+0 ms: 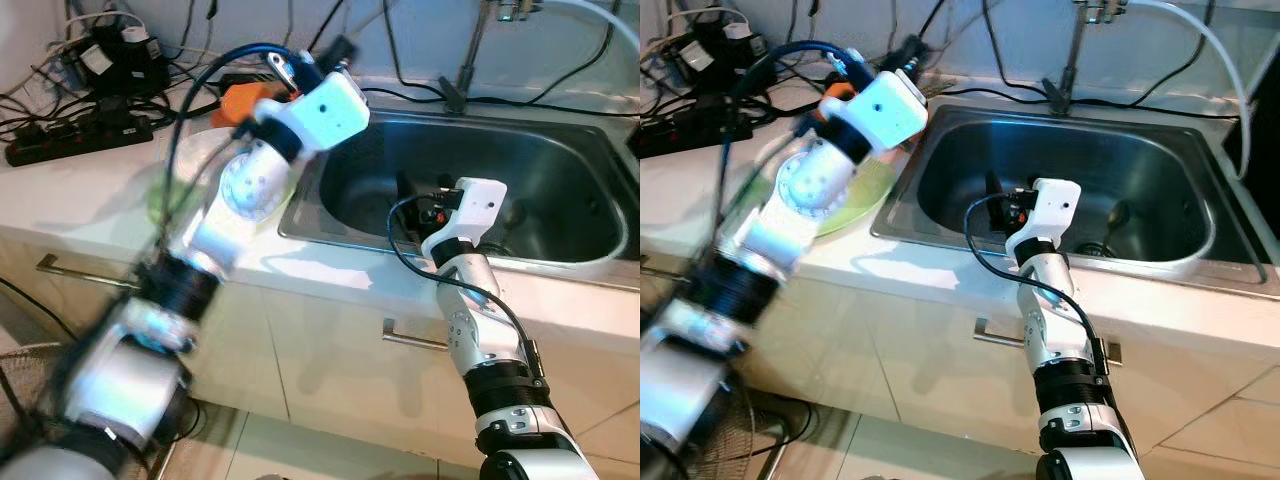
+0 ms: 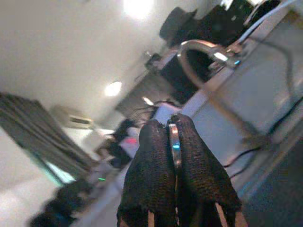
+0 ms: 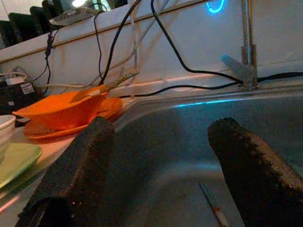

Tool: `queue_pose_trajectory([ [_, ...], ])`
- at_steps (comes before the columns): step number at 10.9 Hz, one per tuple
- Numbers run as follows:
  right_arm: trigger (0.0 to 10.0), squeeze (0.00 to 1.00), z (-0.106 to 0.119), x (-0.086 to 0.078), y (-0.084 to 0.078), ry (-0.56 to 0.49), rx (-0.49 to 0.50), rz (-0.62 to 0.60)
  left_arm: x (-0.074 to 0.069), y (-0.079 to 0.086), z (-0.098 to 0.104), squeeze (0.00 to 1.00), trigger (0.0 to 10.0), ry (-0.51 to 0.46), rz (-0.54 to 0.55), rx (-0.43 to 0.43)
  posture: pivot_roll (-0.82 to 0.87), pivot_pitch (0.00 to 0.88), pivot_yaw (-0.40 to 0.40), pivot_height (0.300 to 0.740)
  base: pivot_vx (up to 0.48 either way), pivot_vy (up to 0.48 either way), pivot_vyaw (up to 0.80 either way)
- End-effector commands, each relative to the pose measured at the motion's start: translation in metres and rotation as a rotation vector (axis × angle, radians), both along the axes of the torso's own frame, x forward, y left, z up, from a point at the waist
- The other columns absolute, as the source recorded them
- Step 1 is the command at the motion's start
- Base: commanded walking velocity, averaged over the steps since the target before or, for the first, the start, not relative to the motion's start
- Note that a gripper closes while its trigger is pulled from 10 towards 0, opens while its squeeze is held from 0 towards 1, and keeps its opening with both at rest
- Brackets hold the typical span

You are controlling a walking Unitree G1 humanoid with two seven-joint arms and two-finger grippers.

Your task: Kitchen organization

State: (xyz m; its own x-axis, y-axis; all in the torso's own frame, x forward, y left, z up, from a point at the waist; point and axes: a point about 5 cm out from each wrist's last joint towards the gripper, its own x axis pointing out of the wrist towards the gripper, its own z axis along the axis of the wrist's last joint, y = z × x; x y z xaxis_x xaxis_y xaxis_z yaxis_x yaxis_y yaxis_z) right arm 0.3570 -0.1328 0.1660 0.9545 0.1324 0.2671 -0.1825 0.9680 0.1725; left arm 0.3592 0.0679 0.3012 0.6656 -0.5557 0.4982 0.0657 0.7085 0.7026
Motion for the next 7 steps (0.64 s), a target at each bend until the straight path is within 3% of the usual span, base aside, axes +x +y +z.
queue_pose_trajectory([
  [1, 10.0, 0.00, 0.007, 0.002, 0.002, -0.027, 0.006, 0.007, -0.002, 0.005, 0.007, 0.00, 10.0, -0.009, -0.043, -0.049, 0.15, 0.020, 0.032, 0.740, 0.000, 0.000, 0.00],
  [2, 10.0, 1.00, 0.010, 0.001, 0.001, -0.043, 0.016, 0.022, -0.013, -0.002, 0.009, 0.00, 10.0, 0.003, -0.136, -0.079, 0.15, 0.023, 0.032, 0.740, 0.000, 0.000, 0.00],
  [4, 10.0, 1.00, 0.017, 0.000, 0.004, -0.078, 0.012, 0.083, -0.018, -0.002, 0.007, 0.00, 10.0, 0.126, -0.246, -0.222, 0.15, 0.025, 0.033, 0.740, 0.000, 0.000, 0.00],
  [5, 10.0, 1.00, 0.025, -0.003, 0.009, -0.123, -0.027, 0.176, -0.016, -0.002, 0.006, 0.00, 10.0, 0.194, -0.276, -0.279, 0.15, 0.026, 0.034, 0.740, 0.000, 0.000, 0.00],
  [7, 10.0, 1.00, 0.032, -0.007, 0.012, -0.163, -0.049, 0.264, -0.012, -0.002, 0.001, 0.00, 10.0, 0.273, -0.294, -0.292, 0.14, 0.030, 0.032, 0.740, 0.000, 0.000, 0.00],
])
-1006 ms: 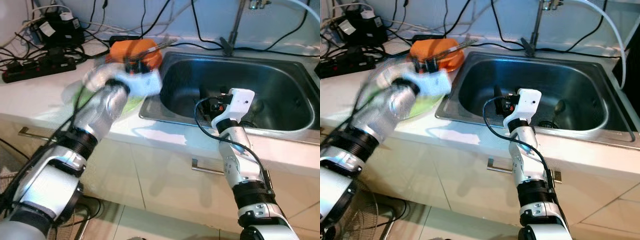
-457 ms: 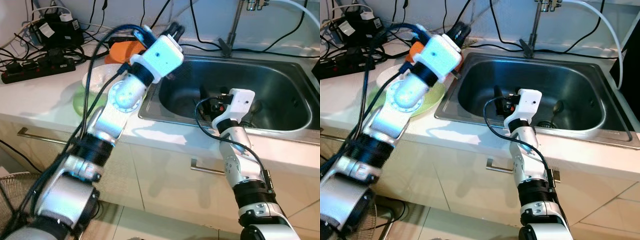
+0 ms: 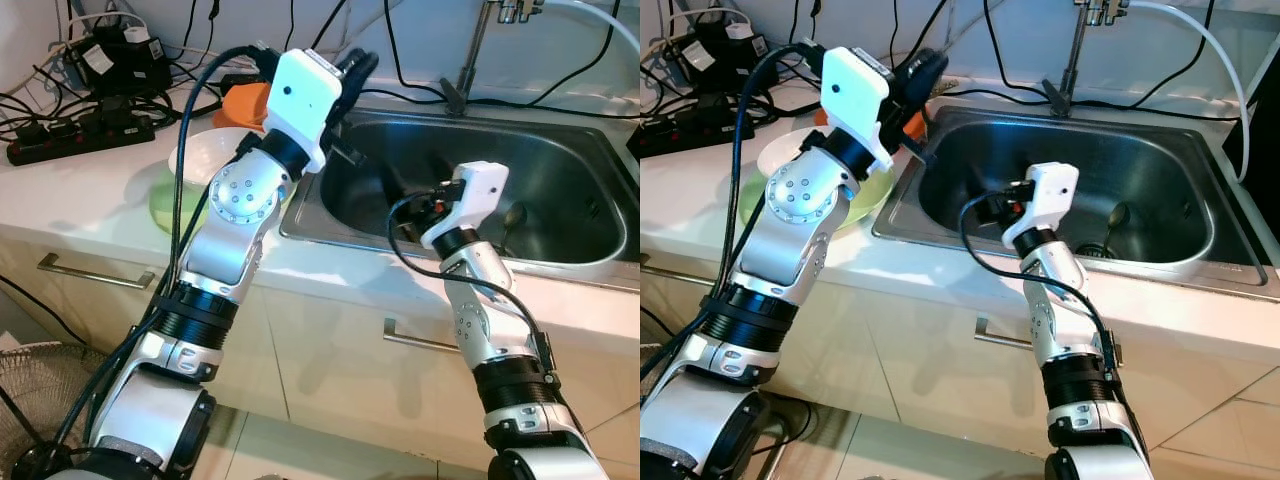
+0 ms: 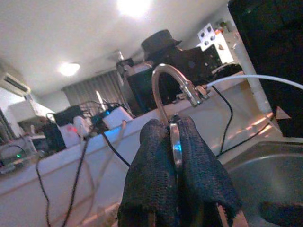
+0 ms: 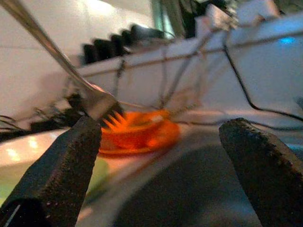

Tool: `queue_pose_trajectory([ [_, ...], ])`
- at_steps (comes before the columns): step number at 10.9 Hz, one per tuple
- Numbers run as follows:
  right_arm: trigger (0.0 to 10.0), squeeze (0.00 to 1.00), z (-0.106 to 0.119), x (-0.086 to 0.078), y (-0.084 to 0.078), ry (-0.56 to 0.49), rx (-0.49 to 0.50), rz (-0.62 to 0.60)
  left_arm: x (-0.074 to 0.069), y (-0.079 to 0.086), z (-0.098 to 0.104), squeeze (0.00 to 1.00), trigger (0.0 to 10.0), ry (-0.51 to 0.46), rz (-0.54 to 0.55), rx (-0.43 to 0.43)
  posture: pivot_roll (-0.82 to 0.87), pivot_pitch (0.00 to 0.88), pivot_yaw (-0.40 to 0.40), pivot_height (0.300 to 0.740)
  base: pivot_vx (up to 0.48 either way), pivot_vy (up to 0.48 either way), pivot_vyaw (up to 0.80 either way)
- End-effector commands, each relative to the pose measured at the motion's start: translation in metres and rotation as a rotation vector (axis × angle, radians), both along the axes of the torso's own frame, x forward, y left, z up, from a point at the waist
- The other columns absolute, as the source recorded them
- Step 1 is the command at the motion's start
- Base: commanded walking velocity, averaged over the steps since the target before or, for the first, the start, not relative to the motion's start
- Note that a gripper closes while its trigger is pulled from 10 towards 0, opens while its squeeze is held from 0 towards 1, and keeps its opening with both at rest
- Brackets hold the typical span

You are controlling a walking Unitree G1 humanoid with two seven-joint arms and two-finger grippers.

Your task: Kitchen organization

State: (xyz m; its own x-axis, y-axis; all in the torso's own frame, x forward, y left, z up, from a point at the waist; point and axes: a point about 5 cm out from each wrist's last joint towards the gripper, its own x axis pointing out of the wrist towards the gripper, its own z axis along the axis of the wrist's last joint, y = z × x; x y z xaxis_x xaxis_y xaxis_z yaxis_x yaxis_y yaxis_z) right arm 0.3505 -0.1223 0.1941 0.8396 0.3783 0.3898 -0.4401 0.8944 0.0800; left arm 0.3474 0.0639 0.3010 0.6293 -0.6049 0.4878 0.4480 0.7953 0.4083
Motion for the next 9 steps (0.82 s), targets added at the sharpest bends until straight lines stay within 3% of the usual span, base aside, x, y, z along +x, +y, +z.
queue_pose_trajectory([
  [1, 10.0, 1.00, 0.006, -0.004, 0.005, -0.027, -0.008, 0.070, 0.001, 0.002, 0.000, 0.00, 10.0, 0.012, -0.003, -0.002, 0.14, 0.031, 0.032, 0.740, 0.000, 0.000, 0.00],
  [2, 10.0, 1.00, 0.009, -0.013, 0.013, -0.057, -0.043, 0.182, 0.001, 0.002, -0.001, 0.00, 10.0, 0.028, -0.009, -0.002, 0.14, 0.033, 0.032, 0.740, 0.000, 0.000, 0.00],
  [3, 10.0, 1.00, 0.011, -0.016, 0.016, -0.067, -0.047, 0.215, 0.001, 0.002, -0.003, 0.00, 10.0, 0.032, -0.008, -0.001, 0.14, 0.032, 0.032, 0.740, 0.000, 0.000, 0.00],
  [4, 10.0, 0.80, 0.012, -0.017, 0.019, -0.076, -0.053, 0.234, 0.000, 0.002, -0.005, 0.00, 10.0, 0.045, -0.010, 0.004, 0.14, 0.032, 0.033, 0.740, 0.000, 0.000, 0.00],
  [5, 10.0, 0.00, 0.011, -0.019, 0.021, -0.073, -0.066, 0.247, -0.002, -0.001, -0.007, 0.00, 10.0, 0.062, -0.033, -0.001, 0.14, 0.032, 0.031, 0.740, 0.000, 0.000, 0.00],
  [9, 10.0, 0.00, 0.006, -0.020, 0.024, -0.054, -0.081, 0.247, -0.013, -0.020, -0.023, 0.00, 10.0, 0.171, -0.204, 0.024, 0.14, 0.032, 0.029, 0.740, 0.000, 0.000, 0.00],
])
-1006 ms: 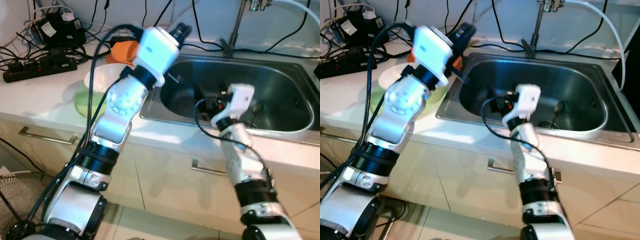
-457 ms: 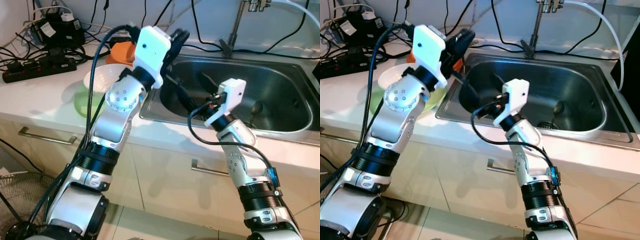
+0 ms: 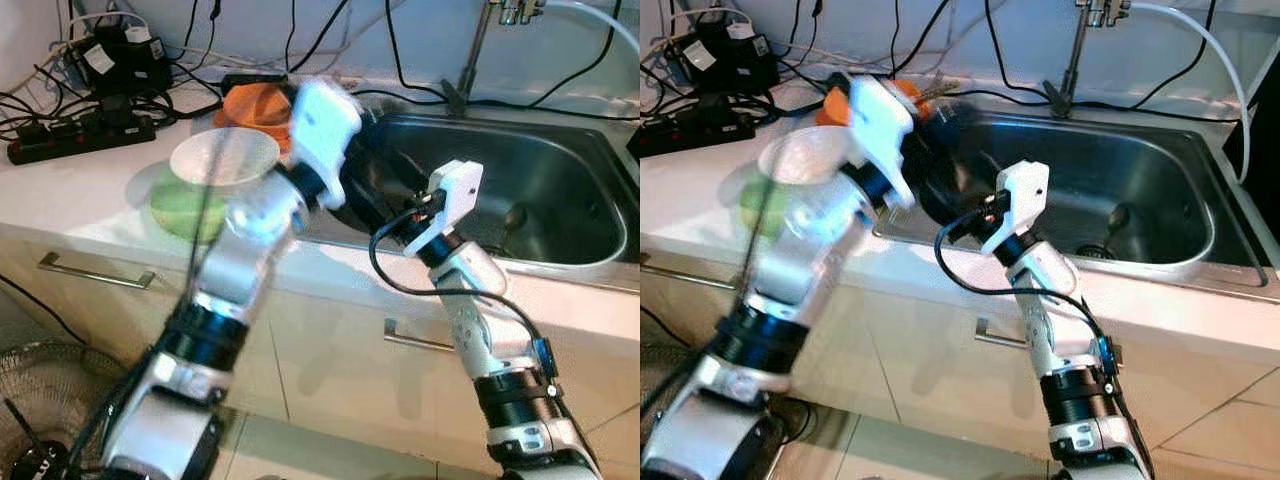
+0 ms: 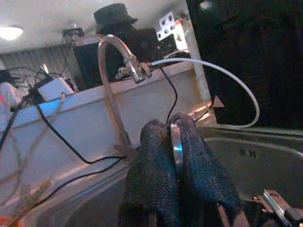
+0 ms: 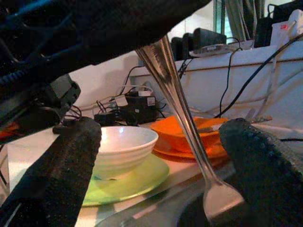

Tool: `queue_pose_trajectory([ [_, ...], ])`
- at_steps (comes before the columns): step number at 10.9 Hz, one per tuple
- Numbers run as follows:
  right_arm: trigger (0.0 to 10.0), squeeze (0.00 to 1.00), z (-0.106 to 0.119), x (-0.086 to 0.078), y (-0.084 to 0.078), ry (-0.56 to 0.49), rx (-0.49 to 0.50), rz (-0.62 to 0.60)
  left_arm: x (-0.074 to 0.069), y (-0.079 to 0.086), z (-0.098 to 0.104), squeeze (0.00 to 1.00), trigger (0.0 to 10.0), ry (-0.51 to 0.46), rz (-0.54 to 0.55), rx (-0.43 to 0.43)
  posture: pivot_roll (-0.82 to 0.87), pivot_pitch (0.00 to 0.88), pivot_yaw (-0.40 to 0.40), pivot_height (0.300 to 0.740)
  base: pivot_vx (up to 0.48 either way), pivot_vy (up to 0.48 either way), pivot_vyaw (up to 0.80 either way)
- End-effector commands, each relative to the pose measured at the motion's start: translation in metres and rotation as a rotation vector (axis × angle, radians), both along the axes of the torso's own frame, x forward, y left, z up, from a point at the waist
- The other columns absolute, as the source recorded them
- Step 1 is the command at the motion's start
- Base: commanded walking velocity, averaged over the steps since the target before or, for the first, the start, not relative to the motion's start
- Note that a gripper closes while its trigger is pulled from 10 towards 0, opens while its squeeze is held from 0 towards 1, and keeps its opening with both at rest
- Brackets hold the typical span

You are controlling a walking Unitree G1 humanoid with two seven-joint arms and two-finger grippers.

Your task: Kitchen organization

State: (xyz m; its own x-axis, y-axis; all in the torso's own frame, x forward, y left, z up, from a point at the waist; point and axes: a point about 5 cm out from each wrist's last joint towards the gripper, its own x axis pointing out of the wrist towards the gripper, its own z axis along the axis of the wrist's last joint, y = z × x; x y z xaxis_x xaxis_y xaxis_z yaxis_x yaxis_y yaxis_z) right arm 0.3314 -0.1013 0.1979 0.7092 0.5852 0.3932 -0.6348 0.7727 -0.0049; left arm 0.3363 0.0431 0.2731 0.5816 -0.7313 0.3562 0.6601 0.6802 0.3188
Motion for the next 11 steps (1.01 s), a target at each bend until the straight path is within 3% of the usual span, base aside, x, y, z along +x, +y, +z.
queue_pose_trajectory([
  [1, 10.0, 0.00, 0.000, -0.002, 0.004, -0.003, -0.014, 0.019, -0.003, -0.002, 0.003, 0.00, 10.0, -0.010, -0.022, 0.000, 0.14, 0.032, 0.029, 0.740, 0.000, 0.000, 0.00],
  [3, 10.0, 0.00, -0.001, -0.002, 0.005, 0.003, -0.019, 0.013, -0.007, -0.004, 0.000, 0.00, 10.0, 0.007, -0.043, 0.006, 0.14, 0.032, 0.028, 0.740, 0.000, 0.000, 0.00],
  [4, 1.5, 0.00, -0.002, -0.001, 0.005, 0.007, -0.017, 0.010, -0.008, -0.005, -0.001, 0.00, 10.0, 0.013, -0.049, 0.005, 0.14, 0.033, 0.027, 0.740, 0.000, 0.000, 0.00],
  [5, 0.3, 0.00, -0.003, -0.002, 0.005, 0.008, -0.018, 0.010, -0.008, -0.005, -0.002, 0.00, 10.0, 0.020, -0.053, 0.005, 0.14, 0.033, 0.027, 0.740, 0.000, 0.000, 0.00],
  [6, 1.4, 0.00, -0.004, -0.002, 0.005, 0.012, -0.018, 0.009, -0.010, -0.007, -0.003, 0.00, 10.0, 0.037, -0.069, 0.003, 0.14, 0.033, 0.028, 0.740, 0.000, 0.000, 0.00],
  [7, 3.4, 0.00, -0.005, -0.002, 0.006, 0.014, -0.018, 0.008, -0.011, -0.008, -0.004, 0.00, 10.0, 0.046, -0.078, 0.002, 0.14, 0.034, 0.030, 0.740, 0.000, 0.000, 0.00],
  [8, 10.0, 0.00, -0.006, -0.002, 0.007, 0.017, -0.023, 0.013, -0.012, -0.010, -0.006, 0.00, 10.0, 0.058, -0.086, -0.006, 0.14, 0.035, 0.029, 0.740, 0.000, 0.000, 0.00],
  [11, 10.0, 0.00, -0.007, -0.001, 0.007, 0.023, -0.025, 0.005, -0.014, -0.014, -0.008, 0.00, 10.0, 0.087, -0.114, -0.022, 0.15, 0.035, 0.029, 0.740, 0.000, 0.000, 0.00],
])
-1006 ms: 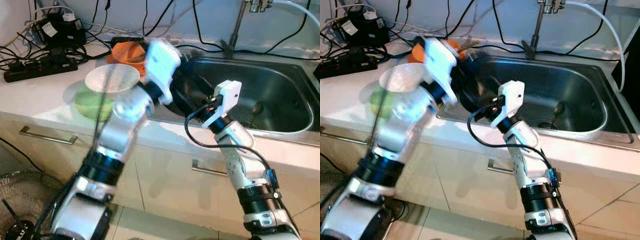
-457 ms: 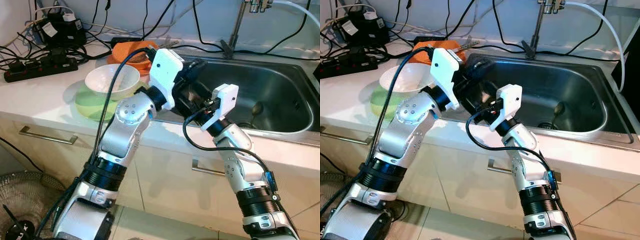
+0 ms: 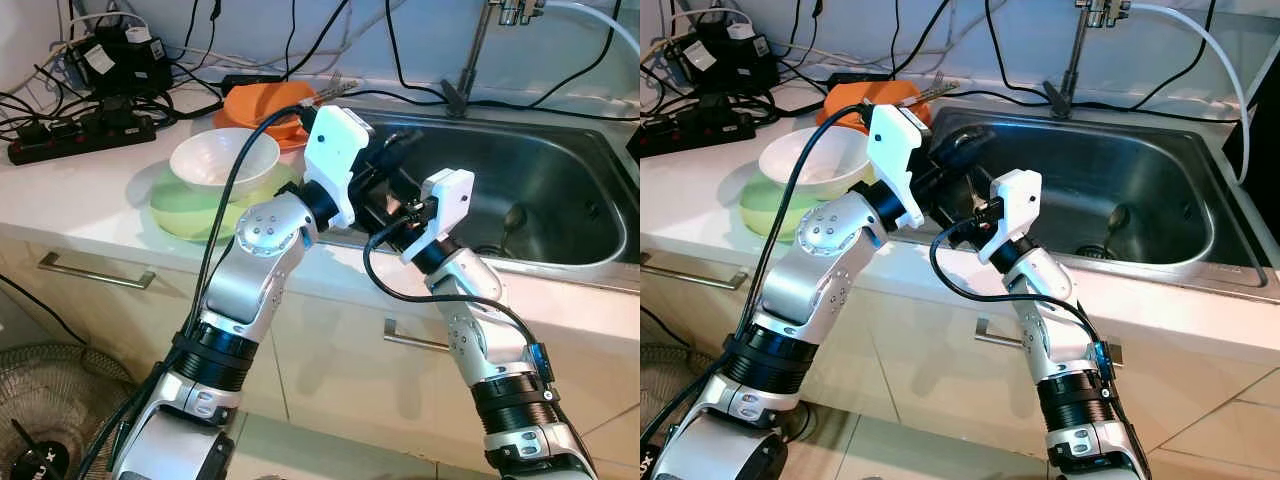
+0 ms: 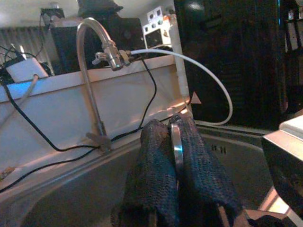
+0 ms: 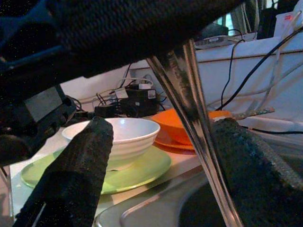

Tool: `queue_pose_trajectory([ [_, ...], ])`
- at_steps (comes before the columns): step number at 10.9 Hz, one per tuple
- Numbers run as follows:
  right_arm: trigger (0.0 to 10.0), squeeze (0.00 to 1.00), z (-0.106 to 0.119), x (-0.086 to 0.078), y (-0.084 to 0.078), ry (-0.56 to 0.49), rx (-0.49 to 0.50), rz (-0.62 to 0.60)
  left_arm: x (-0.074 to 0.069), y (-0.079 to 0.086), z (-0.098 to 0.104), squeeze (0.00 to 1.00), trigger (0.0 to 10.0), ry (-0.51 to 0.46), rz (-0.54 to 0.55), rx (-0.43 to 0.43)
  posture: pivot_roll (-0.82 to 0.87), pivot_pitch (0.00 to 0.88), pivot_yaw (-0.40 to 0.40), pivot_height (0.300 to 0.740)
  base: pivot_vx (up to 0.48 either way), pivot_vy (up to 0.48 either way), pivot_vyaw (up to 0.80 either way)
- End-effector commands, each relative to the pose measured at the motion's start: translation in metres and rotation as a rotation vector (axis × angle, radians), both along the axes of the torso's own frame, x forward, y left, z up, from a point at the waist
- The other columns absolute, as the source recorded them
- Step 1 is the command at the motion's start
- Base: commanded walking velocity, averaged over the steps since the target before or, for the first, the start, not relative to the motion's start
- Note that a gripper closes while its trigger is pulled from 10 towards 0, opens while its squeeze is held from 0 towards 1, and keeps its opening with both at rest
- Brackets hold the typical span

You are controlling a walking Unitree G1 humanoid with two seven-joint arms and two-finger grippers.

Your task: Kitchen organization

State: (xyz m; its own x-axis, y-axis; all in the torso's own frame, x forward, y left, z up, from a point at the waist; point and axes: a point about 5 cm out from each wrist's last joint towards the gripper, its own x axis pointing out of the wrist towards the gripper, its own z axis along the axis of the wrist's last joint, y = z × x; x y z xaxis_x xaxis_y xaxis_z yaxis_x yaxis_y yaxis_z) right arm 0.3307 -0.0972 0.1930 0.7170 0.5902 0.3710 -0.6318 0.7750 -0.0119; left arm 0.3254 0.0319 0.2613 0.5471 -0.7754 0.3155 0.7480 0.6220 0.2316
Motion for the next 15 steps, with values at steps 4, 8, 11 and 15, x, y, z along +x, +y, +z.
queue_pose_trajectory([
  [4, 0.0, 0.00, -0.0049, 0.0000, 0.0019, 0.016, -0.003, -0.007, -0.0050, -0.0036, 0.0021, 0.00, 10.0, -0.004, -0.028, 0.003, 0.15, 0.036, 0.029, 0.740, 0.000, 0.000, 0.00],
  [8, 0.0, 0.00, -0.0045, -0.0001, 0.0044, 0.014, 0.000, 0.002, -0.0056, -0.0043, 0.0009, 0.00, 10.0, 0.005, -0.034, 0.004, 0.15, 0.036, 0.030, 0.740, 0.000, 0.000, 0.00],
  [11, 0.0, 0.00, -0.0065, -0.0004, 0.0067, 0.021, -0.002, 0.014, -0.0070, -0.0058, 0.0005, 0.00, 10.0, 0.010, -0.047, 0.003, 0.15, 0.036, 0.027, 0.740, 0.000, 0.000, 0.00],
  [15, 0.0, 0.00, -0.0085, -0.0011, 0.0089, 0.027, -0.005, 0.022, -0.0100, -0.0083, -0.0004, 0.00, 10.0, 0.013, -0.068, 0.011, 0.15, 0.036, 0.026, 0.740, 0.000, 0.000, 0.00],
])
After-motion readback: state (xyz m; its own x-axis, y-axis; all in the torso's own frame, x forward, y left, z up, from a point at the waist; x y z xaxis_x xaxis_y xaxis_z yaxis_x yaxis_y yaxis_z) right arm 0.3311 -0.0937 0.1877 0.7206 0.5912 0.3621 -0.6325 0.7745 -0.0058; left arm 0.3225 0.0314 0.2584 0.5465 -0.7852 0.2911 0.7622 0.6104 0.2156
